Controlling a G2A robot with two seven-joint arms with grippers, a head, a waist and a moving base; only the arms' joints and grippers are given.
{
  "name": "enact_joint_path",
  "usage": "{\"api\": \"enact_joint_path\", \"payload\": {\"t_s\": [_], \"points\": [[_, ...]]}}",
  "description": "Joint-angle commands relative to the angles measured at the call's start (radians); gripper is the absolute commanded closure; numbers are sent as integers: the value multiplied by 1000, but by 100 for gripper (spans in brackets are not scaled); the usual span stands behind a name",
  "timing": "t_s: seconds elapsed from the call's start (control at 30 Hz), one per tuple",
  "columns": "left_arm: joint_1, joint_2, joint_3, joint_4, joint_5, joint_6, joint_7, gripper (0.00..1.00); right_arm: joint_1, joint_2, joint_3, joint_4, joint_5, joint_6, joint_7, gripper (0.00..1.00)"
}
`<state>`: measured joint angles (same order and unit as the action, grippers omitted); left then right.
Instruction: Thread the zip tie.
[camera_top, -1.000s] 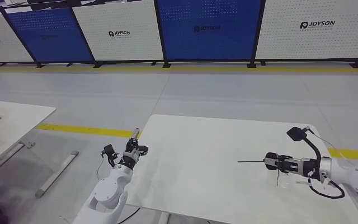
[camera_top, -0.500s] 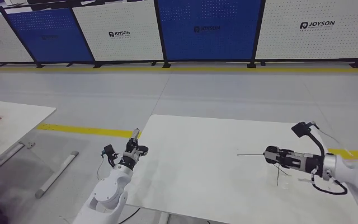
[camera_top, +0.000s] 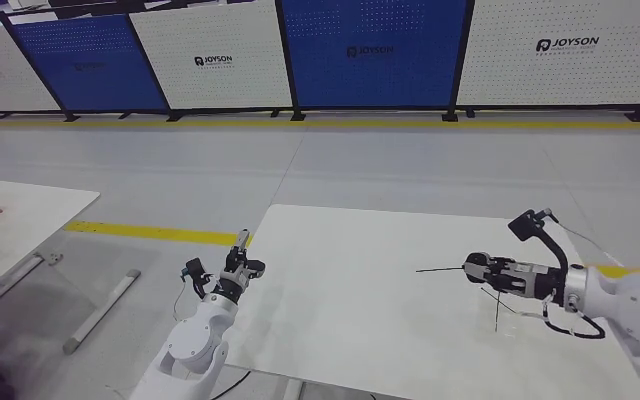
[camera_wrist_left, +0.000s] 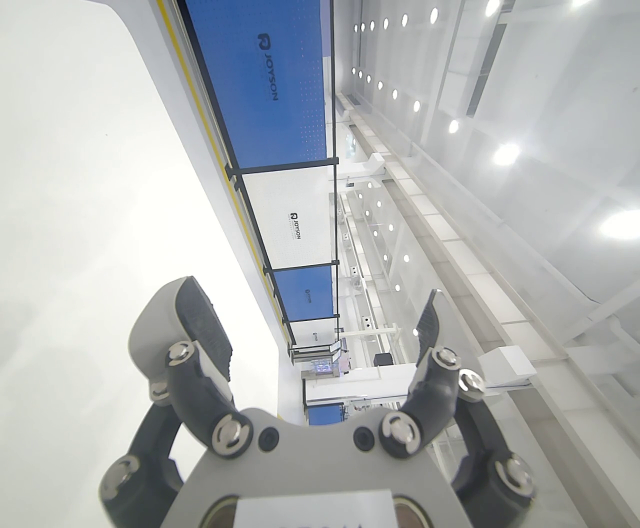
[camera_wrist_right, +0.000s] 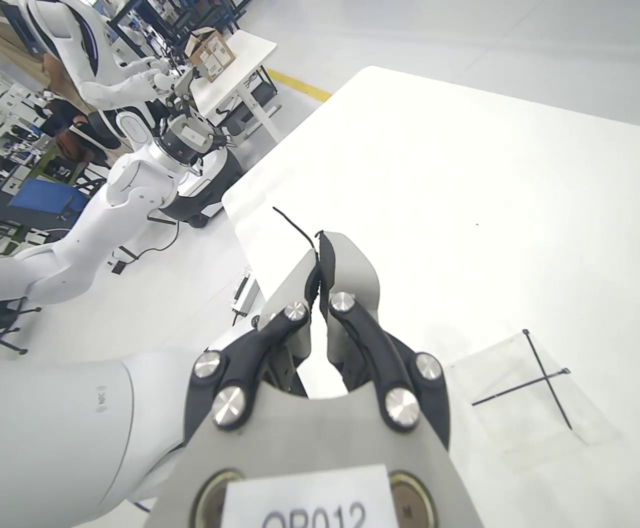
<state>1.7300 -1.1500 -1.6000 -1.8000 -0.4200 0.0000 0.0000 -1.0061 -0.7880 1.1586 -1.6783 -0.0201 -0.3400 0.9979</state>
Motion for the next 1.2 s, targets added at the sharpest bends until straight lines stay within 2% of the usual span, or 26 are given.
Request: {"api": "enact_joint_path", "payload": {"t_s": [0.0,0.3,0.37,0.4,0.47,0.6,0.7,0.8,0.93,1.17], "points": [[0,0,0,0,0,0,0,0,0,0,0,0,0,0,0,100],[0,0,0,0,0,0,0,0,-2,0,0,0,1,0,-4,100],[0,0,0,0,0,0,0,0,6,-4,-4,-23,42,0,1,100],[0,0,0,0,0,0,0,0,16,-5,0,-12,44,0,4,100],[0,0,0,0,0,0,0,0,32,-7,-5,-19,-14,0,-16,100],[0,0,0,0,0,0,0,0,72,-18,-61,-49,-118,0,-58,100],[0,0,0,0,0,0,0,0,124,-29,-128,-33,-211,0,-97,100],[0,0,0,0,0,0,0,0,186,-46,-213,17,-283,0,-136,100],[0,0,0,0,0,0,0,0,278,-71,-332,100,-253,0,-97,100],[0,0,0,0,0,0,0,0,285,-73,-339,108,-240,0,-92,100]]}}
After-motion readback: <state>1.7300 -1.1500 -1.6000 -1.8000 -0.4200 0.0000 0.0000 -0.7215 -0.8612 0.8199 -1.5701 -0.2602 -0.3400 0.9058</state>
